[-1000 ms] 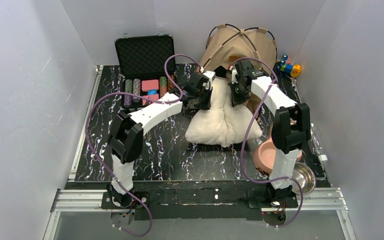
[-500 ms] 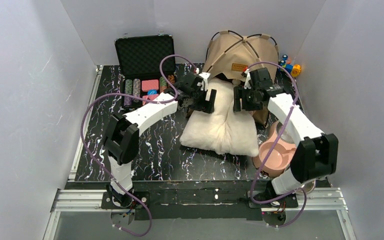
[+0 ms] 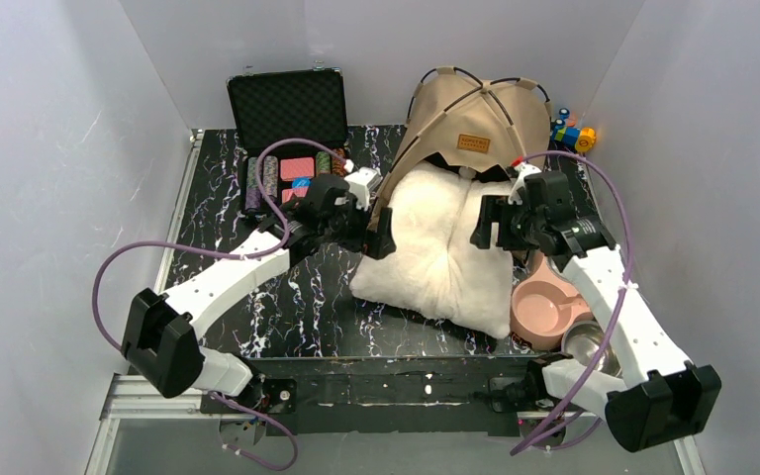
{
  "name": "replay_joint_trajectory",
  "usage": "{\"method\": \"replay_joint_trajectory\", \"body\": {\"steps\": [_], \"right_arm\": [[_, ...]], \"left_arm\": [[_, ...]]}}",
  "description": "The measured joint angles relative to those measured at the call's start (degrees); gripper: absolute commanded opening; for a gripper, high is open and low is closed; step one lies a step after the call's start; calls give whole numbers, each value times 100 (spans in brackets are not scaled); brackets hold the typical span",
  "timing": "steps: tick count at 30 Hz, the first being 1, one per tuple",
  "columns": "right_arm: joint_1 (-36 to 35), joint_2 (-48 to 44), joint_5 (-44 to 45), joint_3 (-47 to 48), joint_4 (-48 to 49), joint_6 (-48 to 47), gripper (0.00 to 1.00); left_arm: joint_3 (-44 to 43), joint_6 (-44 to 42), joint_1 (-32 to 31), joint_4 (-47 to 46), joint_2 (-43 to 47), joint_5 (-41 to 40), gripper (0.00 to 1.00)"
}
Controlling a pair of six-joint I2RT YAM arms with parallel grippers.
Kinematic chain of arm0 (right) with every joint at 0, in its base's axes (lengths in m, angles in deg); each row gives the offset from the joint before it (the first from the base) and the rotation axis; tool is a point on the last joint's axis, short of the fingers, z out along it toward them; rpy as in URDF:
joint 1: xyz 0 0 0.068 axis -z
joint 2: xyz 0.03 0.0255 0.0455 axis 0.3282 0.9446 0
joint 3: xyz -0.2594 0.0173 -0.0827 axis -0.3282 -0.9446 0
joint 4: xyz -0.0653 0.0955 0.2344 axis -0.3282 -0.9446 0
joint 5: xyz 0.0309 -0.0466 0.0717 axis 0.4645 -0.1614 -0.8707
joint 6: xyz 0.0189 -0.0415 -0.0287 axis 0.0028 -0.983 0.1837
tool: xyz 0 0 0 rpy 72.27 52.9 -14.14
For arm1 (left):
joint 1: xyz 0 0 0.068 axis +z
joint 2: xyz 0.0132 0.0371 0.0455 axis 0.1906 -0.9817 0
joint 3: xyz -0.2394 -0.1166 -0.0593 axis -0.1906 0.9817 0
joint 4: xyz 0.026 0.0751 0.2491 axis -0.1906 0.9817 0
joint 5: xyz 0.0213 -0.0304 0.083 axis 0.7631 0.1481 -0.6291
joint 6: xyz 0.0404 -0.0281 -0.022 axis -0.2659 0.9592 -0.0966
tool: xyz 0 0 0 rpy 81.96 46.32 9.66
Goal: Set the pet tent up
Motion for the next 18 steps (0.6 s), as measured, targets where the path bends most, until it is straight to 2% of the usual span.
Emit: {"method": "replay_joint_trajectory", "body": {"steps": [9, 15, 16, 17, 18], "right_arm": [[0, -935, 546, -870, -544, 833, 86], [0, -824, 577, -1270, -625, 1211, 86], [0, -800, 551, -1340, -614, 1266, 83], [0, -776, 505, -1436, -581, 1311, 75], [0, -763, 459, -1541, -529, 1346, 63]], "left_arm": [[933, -24, 363, -20, 225, 590, 98], [1167, 2, 588, -190, 144, 896, 98], [1198, 33, 619, -256, 68, 1001, 95], [1207, 68, 645, -313, -44, 1117, 91], [1207, 111, 660, -385, -184, 1239, 83]]}}
